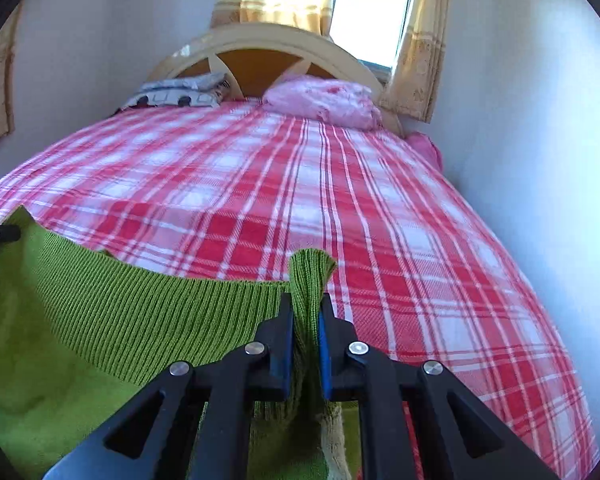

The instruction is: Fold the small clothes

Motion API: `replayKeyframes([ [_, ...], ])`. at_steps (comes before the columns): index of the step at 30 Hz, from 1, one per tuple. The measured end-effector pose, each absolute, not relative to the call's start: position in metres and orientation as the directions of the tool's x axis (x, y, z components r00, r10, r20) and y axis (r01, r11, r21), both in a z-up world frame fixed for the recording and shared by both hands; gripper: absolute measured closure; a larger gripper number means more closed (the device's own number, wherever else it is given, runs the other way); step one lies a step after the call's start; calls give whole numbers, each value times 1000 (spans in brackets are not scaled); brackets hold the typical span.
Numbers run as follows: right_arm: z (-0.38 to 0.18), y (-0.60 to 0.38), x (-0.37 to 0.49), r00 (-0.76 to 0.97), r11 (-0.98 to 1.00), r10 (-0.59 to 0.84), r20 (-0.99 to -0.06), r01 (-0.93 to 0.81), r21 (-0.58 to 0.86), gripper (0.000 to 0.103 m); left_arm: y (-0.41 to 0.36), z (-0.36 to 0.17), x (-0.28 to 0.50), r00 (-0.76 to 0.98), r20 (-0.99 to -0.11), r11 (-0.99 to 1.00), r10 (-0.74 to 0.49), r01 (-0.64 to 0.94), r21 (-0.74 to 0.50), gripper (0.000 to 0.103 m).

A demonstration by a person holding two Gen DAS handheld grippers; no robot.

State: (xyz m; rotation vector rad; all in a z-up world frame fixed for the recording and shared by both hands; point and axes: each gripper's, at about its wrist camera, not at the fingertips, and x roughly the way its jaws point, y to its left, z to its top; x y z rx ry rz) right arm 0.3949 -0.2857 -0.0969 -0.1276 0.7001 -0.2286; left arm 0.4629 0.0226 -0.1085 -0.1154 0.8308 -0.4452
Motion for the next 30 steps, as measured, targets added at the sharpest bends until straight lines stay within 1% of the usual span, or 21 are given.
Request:
replayKeyframes([
  [2,-122,-287,408,686,967,-252,-682,147,-209,93,19,-127,467,580,-720,921,-381,307,-240,94],
  [3,-130,-287,414,654,969,-244,-716,129,-212,92,19,-135,469,569,-730,923,-378,293,-250,92],
  [5,-138,-286,422,614,971,-233,-754,105,-215,92,24,-138,472,563,-727,919,-393,270,-287,88],
  [7,-138,-288,424,605,974,-221,-765,99,-202,91,24,-137,474,558,-739,925,-378,257,-279,78],
  [8,-137,-292,424,604,978,-205,-770,102,-181,90,26,-136,475,558,-747,932,-361,244,-269,68],
  [9,-134,-297,421,606,985,-173,-776,107,-137,89,28,-134,475,553,-753,934,-357,236,-269,62],
  [10,-128,-304,416,618,989,-141,-773,119,-86,88,32,-130,474,547,-758,935,-354,227,-273,61],
  [12,-109,-315,393,678,984,-123,-724,177,-2,88,39,-118,465,563,-753,940,-340,220,-261,62],
  [13,-93,-323,372,717,974,-128,-685,221,50,88,42,-113,456,581,-747,946,-322,226,-232,62],
  [15,-75,-329,337,743,959,-163,-649,275,73,88,44,-103,438,608,-742,956,-280,247,-158,62],
  [17,-64,-323,304,750,961,-178,-637,272,52,88,39,-96,417,609,-739,948,-287,290,-129,62],
  [19,-64,-305,275,745,978,-136,-653,205,31,88,29,-92,390,600,-728,929,-331,343,-140,59],
  [21,-75,-283,255,718,989,-99,-689,148,13,88,16,-93,363,599,-714,915,-363,373,-152,50],
  [25,-112,-256,234,638,995,-73,-767,102,-10,88,-10,-104,328,563,-729,898,-389,407,-164,49],
  [27,-133,-253,226,577,995,-65,-814,95,-11,88,-16,-112,316,567,-742,909,-358,392,-139,49],
  [28,-134,-251,216,593,996,-73,-802,91,-24,88,-16,-116,310,571,-745,914,-344,384,-128,48],
  [30,-136,-251,201,607,995,-78,-791,100,-22,88,-12,-121,299,586,-741,922,-328,370,-115,40],
])
